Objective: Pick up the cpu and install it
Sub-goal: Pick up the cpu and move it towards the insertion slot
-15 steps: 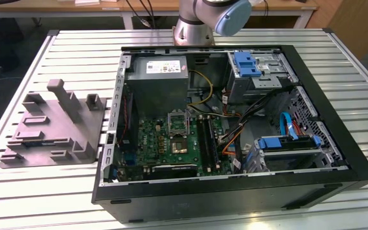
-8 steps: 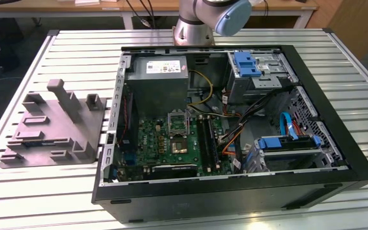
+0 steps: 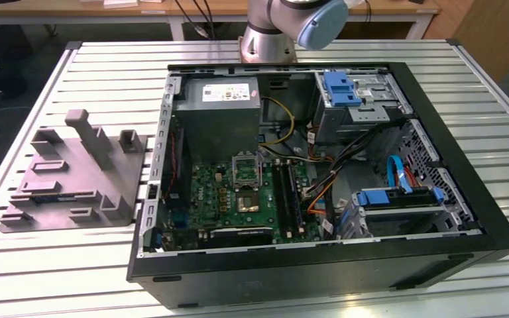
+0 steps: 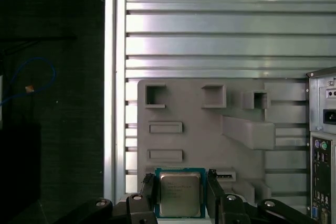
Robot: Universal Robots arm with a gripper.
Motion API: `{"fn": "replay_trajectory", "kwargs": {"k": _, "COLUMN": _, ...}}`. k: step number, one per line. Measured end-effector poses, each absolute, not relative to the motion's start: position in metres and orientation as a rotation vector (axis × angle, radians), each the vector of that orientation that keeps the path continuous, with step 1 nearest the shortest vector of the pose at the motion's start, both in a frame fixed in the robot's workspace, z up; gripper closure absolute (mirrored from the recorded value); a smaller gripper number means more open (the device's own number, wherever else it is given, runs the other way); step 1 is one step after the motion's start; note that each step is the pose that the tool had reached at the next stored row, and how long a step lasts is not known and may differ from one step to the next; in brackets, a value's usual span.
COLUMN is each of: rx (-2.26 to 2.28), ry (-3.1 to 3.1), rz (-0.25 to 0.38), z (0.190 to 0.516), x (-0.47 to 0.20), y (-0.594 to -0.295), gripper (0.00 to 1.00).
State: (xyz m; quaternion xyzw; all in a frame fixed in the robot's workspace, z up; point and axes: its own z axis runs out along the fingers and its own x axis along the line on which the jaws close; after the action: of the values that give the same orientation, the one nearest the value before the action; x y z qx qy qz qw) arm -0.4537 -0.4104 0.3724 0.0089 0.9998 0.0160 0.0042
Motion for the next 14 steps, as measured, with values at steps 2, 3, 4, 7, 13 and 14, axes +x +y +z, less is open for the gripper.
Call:
{"fn": "replay_trajectory", "kwargs": {"k": 2, "rx": 0.028, "ry": 3.133, "rz": 0.050, "z": 0.3745, "x": -0.4538, "y": -0.4104, "gripper": 0.53}}
{"fn": "replay_trajectory", "kwargs": {"k": 3, "rx": 0.028, "ry": 3.132, "rz": 0.050, "z": 0.3749, "x": -0.4538, "y": -0.4104, "gripper": 0.53}}
{"fn": "replay_trajectory", "kwargs": {"k": 4, "rx": 0.028, "ry": 3.132, "rz": 0.051, "z": 0.3749, "x": -0.4538, "y": -0.4104, "gripper": 0.53}}
{"fn": "replay_trajectory", "kwargs": {"k": 7, "rx": 0.028, "ry": 3.133, "rz": 0.050, "z": 0.3751, "x": -0.4537, "y": -0.4104, "gripper": 0.53}}
{"fn": "replay_trajectory", "kwargs": {"k": 13, "rx": 0.028, "ry": 3.133, "rz": 0.050, "z": 0.3751, "x": -0.4538, "y": -0.4104, "gripper": 0.53}}
{"fn": "replay_trajectory", "kwargs": {"k": 14, "rx": 0.028, "ry": 3.133, "rz": 0.050, "z": 0.3751, "x": -0.4537, "y": -0.4104, "gripper": 0.53}}
